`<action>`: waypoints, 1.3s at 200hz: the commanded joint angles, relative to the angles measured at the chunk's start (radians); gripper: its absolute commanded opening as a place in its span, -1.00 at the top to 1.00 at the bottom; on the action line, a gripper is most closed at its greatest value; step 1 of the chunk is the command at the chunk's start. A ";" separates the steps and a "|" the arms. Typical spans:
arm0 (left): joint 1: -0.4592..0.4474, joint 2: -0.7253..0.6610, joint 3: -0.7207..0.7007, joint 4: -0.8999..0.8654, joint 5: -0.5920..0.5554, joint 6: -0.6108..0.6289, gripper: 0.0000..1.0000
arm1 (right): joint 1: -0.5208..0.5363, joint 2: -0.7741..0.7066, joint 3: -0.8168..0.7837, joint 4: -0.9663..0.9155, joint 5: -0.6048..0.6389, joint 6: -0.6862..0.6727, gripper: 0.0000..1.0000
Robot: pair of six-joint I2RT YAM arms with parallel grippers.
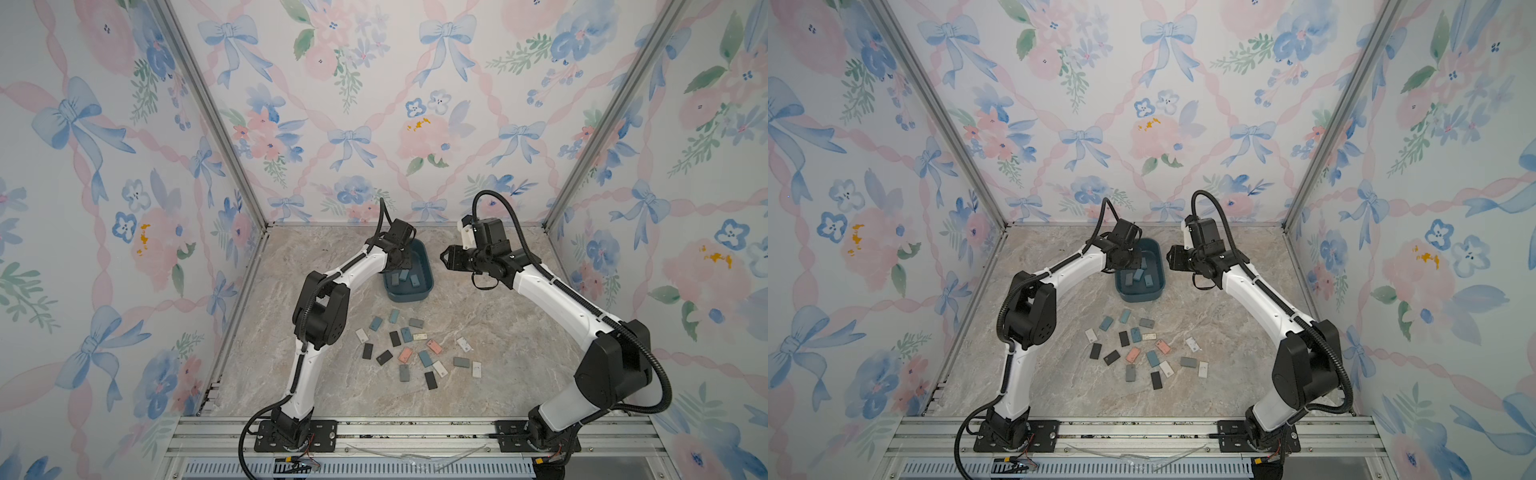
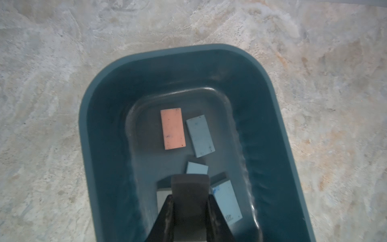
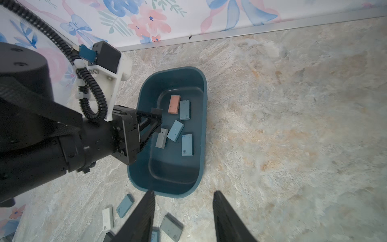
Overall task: Put the eraser in the storage box
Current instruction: Place the eraser in the storage box.
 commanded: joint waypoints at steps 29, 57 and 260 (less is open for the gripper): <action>-0.006 0.087 0.084 -0.023 -0.047 -0.066 0.50 | -0.018 -0.033 -0.021 0.009 -0.021 0.012 0.04; -0.005 0.135 0.128 -0.036 -0.036 -0.059 0.49 | -0.023 -0.036 -0.023 0.007 -0.026 0.012 0.04; -0.007 0.097 0.174 -0.054 -0.043 -0.050 0.08 | -0.028 -0.082 -0.045 -0.019 -0.020 0.003 -0.01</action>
